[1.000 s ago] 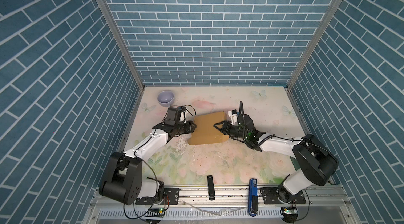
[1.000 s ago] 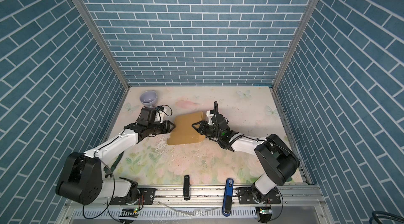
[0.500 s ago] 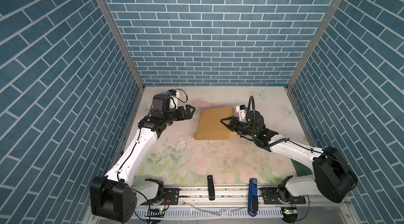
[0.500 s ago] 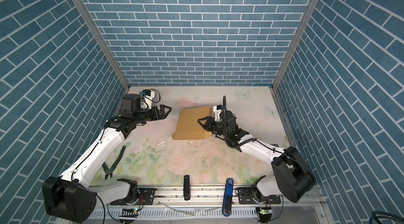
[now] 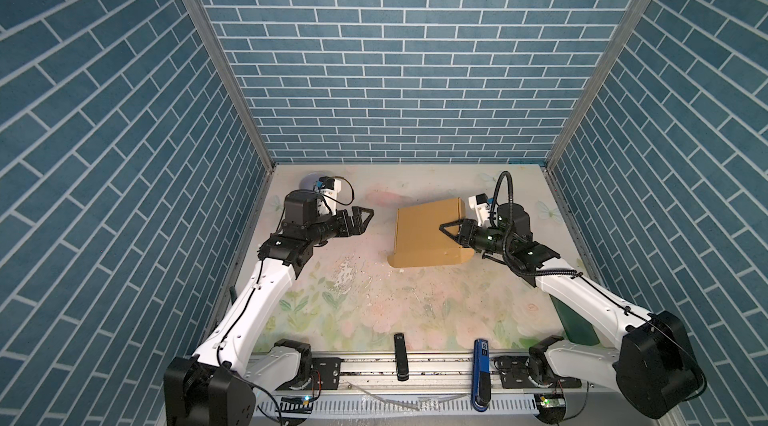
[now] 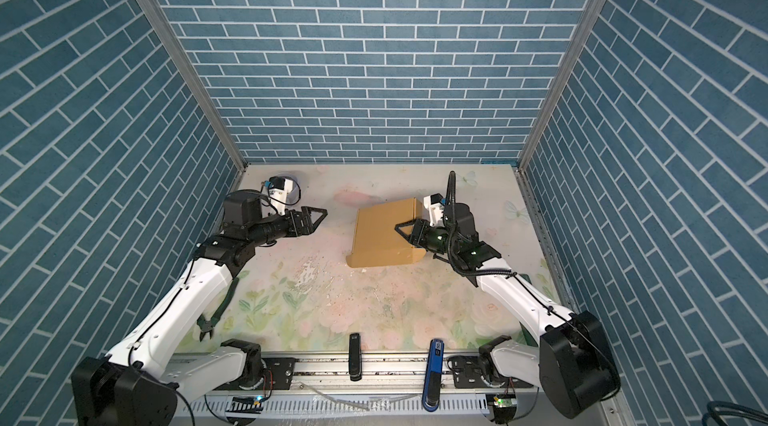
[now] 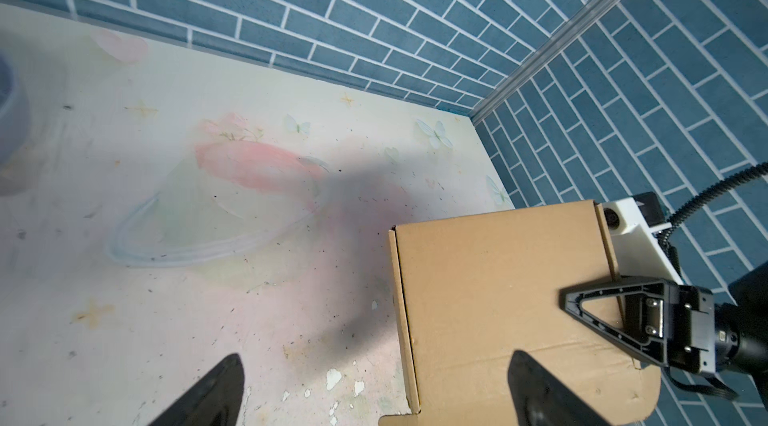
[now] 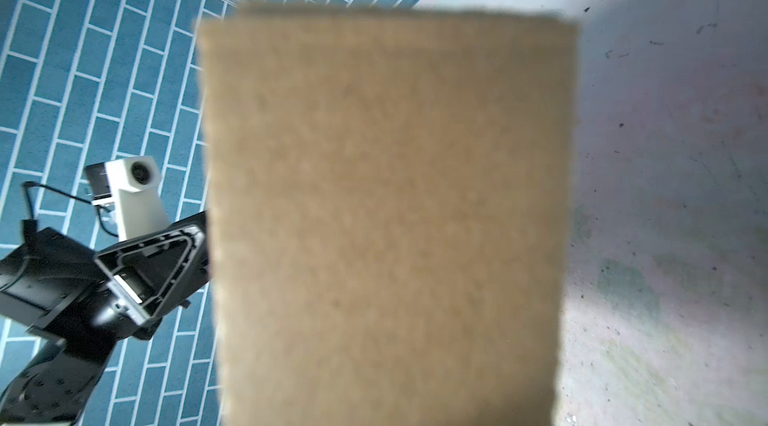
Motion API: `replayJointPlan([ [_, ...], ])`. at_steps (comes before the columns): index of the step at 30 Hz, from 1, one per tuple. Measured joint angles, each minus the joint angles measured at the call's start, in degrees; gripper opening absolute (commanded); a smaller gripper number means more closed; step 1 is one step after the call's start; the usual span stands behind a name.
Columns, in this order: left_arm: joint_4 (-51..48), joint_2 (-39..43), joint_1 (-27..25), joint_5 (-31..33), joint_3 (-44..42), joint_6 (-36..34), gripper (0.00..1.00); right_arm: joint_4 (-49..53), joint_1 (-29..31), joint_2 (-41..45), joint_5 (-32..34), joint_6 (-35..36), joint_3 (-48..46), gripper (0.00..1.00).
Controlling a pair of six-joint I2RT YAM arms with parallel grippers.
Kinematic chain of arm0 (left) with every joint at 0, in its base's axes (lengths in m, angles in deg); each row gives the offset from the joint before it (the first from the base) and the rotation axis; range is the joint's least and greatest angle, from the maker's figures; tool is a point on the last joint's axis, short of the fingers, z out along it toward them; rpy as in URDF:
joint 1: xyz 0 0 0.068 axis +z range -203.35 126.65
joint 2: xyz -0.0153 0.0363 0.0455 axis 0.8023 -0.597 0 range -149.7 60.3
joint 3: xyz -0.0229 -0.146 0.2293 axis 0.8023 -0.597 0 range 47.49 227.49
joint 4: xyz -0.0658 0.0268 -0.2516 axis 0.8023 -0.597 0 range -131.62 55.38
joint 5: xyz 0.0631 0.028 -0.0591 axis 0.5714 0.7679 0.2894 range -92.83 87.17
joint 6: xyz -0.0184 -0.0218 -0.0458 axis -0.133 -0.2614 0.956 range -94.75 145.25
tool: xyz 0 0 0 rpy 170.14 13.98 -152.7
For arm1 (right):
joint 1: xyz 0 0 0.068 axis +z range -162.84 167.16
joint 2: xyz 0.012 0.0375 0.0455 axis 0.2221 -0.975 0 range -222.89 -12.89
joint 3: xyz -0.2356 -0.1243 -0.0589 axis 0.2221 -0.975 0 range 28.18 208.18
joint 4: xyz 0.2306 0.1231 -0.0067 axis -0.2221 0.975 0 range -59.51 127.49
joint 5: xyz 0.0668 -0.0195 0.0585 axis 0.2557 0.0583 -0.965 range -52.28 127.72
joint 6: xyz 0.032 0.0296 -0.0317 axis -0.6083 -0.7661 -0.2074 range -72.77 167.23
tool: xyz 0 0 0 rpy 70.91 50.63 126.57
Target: Fold the paper box
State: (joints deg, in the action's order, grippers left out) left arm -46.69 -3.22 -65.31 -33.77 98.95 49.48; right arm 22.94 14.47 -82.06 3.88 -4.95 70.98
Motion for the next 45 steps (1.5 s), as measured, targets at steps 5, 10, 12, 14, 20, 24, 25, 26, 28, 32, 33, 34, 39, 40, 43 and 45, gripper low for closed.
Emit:
replayJointPlan([
  [5, 10.0, -5.6, 0.0, -6.6, -4.9, 5.2, 1.0, 0.1, -2.4, -0.5, -4.9, 0.9, 2.5, 0.27],
  [10, 20.6, -10.2, 0.0, -11.8, -7.8, 10.3, 1.0, -1.6, -4.7, -2.2, -9.1, 1.2, 3.9, 0.27],
  [12, 25.2, -11.6, 0.0, -13.4, -8.0, 12.6, 1.0, -2.2, -5.2, -3.5, -10.5, 1.2, 4.4, 0.27],
  [14, 30.9, -13.3, 0.0, -15.1, -8.1, 15.4, 1.0, -3.0, -5.6, -4.8, -11.8, 1.2, 4.8, 0.26],
  [20, 47.9, -20.9, 0.0, -19.1, -8.4, 24.2, 0.99, -5.1, -6.2, -7.9, -15.5, 1.1, 7.4, 0.25],
  [24, 55.5, -25.1, 0.0, -20.6, -8.4, 28.9, 0.99, -6.7, -6.7, -9.2, -17.5, 1.0, 9.4, 0.25],
  [25, 57.5, -26.1, 0.0, -20.9, -8.4, 30.1, 0.99, -7.0, -6.8, -9.5, -18.0, 1.0, 9.9, 0.25],
  [26, 59.3, -26.9, 0.0, -21.1, -8.4, 31.2, 0.99, -7.2, -6.9, -9.7, -18.4, 1.0, 10.2, 0.25],
  [28, 63.8, -28.9, -0.2, -21.6, -8.4, 34.0, 0.98, -7.8, -7.0, -10.2, -19.3, 1.0, 11.0, 0.25],
  [32, 71.3, -32.4, -1.0, -22.5, -8.0, 39.5, 0.97, -9.6, -7.1, -11.4, -20.7, 0.7, 11.3, 0.24],
  [33, 72.7, -33.1, -1.3, -22.7, -7.6, 40.5, 0.97, -10.1, -7.1, -11.8, -21.0, 0.4, 11.3, 0.24],
  [34, 74.1, -33.7, -1.7, -22.9, -7.3, 41.4, 0.96, -10.5, -7.1, -12.2, -21.2, 0.1, 11.3, 0.23],
  [39, 78.4, -34.6, -2.9, -23.4, -6.2, 44.6, 0.95, -11.4, -7.1, -13.1, -22.1, -0.5, 11.3, 0.23],
  [40, 79.1, -34.6, -3.0, -23.4, -6.0, 45.0, 0.94, -11.4, -7.1, -13.1, -22.2, -0.5, 11.3, 0.23],
  [43, 80.8, -34.7, -3.1, -23.7, -5.1, 46.5, 0.91, -11.8, -7.1, -13.1, -22.6, -0.5, 11.3, 0.23],
  [45, 81.6, -34.9, -3.4, -23.8, -4.5, 47.3, 0.91, -12.2, -7.2, -13.1, -22.8, -0.5, 11.3, 0.23],
])
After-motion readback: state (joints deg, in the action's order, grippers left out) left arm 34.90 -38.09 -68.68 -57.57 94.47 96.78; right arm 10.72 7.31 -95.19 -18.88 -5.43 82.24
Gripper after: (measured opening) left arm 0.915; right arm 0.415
